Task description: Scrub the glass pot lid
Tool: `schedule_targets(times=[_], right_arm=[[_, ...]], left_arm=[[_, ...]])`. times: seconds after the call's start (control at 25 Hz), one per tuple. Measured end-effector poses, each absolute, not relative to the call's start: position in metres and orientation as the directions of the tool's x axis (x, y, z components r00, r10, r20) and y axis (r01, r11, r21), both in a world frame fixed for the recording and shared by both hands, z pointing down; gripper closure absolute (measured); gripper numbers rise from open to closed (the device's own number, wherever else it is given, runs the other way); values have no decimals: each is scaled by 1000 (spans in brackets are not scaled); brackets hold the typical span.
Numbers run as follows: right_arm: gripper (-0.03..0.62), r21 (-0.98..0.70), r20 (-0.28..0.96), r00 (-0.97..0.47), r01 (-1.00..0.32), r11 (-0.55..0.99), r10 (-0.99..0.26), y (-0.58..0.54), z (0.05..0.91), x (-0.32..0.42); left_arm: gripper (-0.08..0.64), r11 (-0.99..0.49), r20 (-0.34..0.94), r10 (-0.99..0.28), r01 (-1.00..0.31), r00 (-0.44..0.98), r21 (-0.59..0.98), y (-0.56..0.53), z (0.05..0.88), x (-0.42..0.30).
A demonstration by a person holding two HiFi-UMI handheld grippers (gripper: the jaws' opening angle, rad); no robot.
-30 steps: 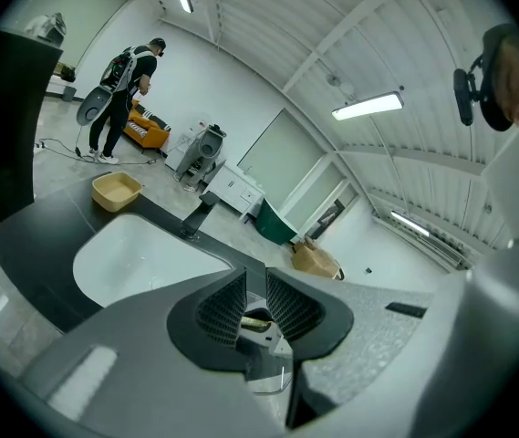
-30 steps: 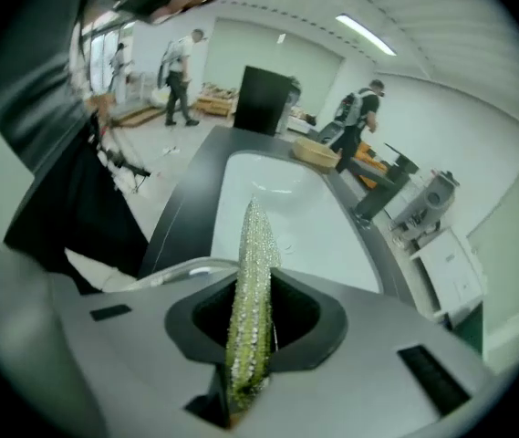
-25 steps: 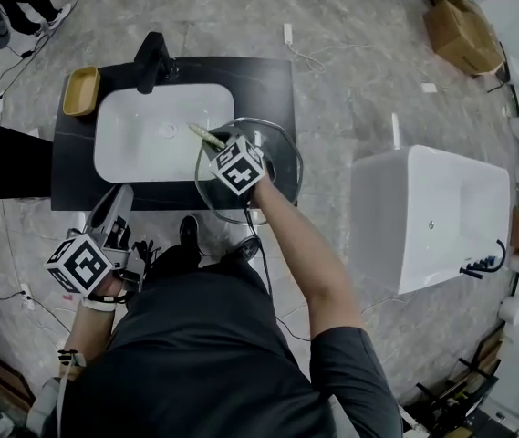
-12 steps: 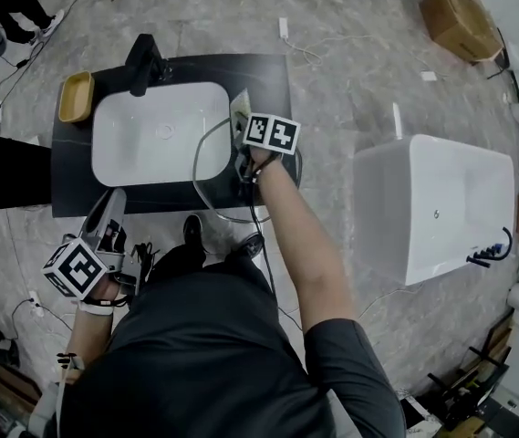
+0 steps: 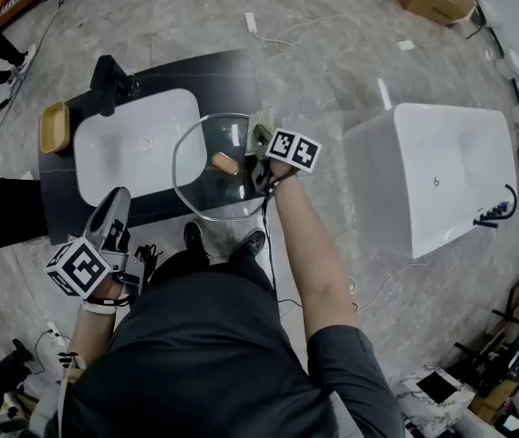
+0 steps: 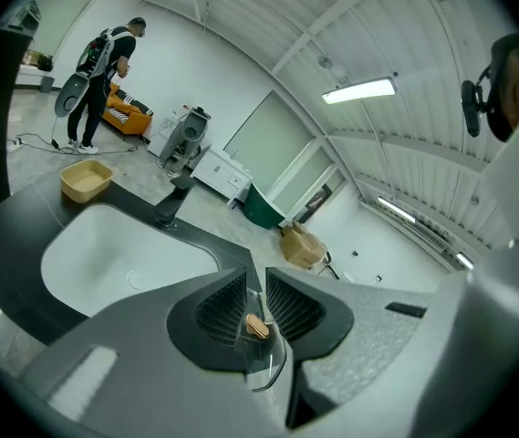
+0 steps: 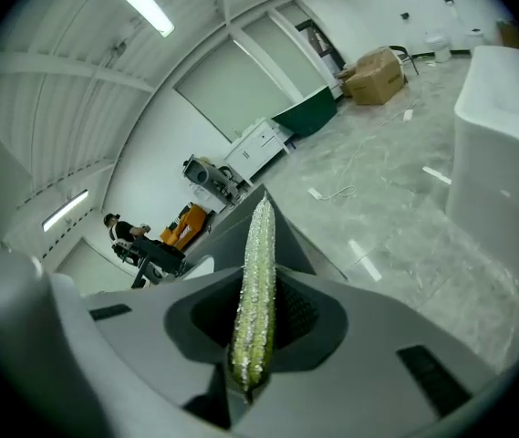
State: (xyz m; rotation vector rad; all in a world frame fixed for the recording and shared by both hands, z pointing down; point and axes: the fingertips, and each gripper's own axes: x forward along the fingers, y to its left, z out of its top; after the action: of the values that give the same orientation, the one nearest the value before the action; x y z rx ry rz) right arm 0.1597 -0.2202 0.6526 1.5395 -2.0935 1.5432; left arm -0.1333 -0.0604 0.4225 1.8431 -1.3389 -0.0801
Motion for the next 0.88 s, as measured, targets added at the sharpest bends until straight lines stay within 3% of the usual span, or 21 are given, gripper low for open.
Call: schedule_targets(times=[0.56,0.76,0.88], right_arm=[[537,-607,623,-339,-778,-162,-705,-159,649,264],[537,-680,472,-533,-727,94,-702,-143,603,193],[537,-725,451,-601,-677,122,-660,-125,610,148]], left_arm=[[491,-180,357,-769,-716,530,675,-84,412,-81],[491,-132,356,-799,-718,485,684,-78,414,-105],[491,-95,365,-811,-719,457,688,-71,419,-117]])
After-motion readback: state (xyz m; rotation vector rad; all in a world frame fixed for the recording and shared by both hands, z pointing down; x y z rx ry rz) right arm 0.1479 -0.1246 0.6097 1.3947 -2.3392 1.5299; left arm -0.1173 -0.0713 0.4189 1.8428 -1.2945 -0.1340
